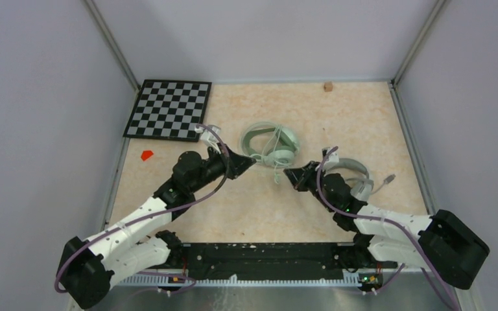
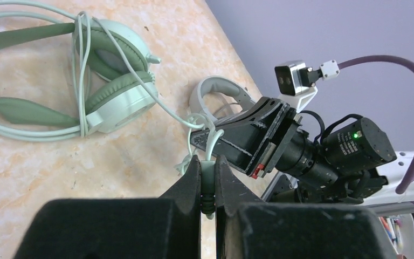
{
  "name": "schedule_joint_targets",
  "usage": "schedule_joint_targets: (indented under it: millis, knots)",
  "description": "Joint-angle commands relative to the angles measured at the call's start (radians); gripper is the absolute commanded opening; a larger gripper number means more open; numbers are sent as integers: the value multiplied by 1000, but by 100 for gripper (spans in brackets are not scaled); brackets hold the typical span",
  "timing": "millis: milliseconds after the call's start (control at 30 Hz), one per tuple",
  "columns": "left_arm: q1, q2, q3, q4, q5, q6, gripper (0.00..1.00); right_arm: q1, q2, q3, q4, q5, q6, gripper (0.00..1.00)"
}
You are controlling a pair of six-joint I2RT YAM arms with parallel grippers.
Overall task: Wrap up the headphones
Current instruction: Untie the headphones cable at the center of the board.
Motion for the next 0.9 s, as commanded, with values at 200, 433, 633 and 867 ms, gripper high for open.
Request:
schedule_joint_targets:
  millis: [200,433,633,867]
  knots:
    - [6,-98,-62,175,-156,-78,0,-11,-207,-145,-37,214,86,0]
    - [6,11,-30,290,10,-15,0,-11,-202,-121,60,47,-65,7]
    - [5,103,7,287,135,56,0,-11,-368,-22,-107,-95,-361,40]
    - [6,138,29,264,185,99,0,-13,-316,132,-173,-288,-720,53]
